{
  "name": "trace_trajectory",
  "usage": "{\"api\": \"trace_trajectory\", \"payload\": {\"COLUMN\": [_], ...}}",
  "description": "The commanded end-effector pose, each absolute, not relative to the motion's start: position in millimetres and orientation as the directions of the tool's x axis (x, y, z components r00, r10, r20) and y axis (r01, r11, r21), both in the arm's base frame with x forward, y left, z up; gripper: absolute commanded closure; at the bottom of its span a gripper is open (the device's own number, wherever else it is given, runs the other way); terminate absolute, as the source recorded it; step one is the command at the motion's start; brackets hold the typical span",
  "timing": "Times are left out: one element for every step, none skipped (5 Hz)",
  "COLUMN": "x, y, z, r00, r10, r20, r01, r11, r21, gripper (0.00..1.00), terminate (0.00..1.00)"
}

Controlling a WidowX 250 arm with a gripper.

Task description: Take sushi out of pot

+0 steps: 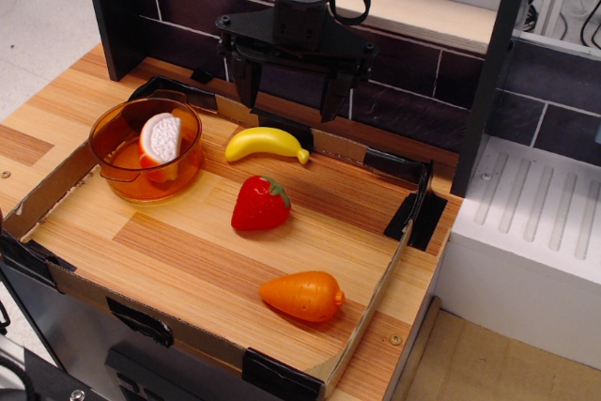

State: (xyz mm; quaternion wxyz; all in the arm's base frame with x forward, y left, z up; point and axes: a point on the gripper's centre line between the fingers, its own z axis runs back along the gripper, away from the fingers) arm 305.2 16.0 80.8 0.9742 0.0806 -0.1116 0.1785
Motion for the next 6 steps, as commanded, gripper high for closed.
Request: {"api": "trace_trajectory", "payload": {"x": [305.2, 296.1, 287.9, 281.5, 272.0, 267.5], "y": [16.0, 28.7, 46.4, 72.2, 107.0, 136.0], "z": [80.8, 98.3, 116.1, 122.9, 118.5, 108.1], "r00": [0.911, 0.916, 0.914, 0.904, 0.886, 0.883], "r10": [0.330, 0.327, 0.341, 0.364, 0.413, 0.452], "r20": [0.246, 0.232, 0.220, 0.225, 0.211, 0.125], "r01": [-0.366, -0.348, -0.349, -0.371, -0.425, -0.456], "r11": [0.923, 0.936, 0.937, 0.929, 0.905, 0.890], "r21": [0.117, 0.053, -0.006, -0.012, 0.009, 0.006], "gripper": [0.00, 0.00, 0.00, 0.00, 0.00, 0.00], "terminate": [0.00, 0.00, 0.00, 0.00, 0.00, 0.00]}}
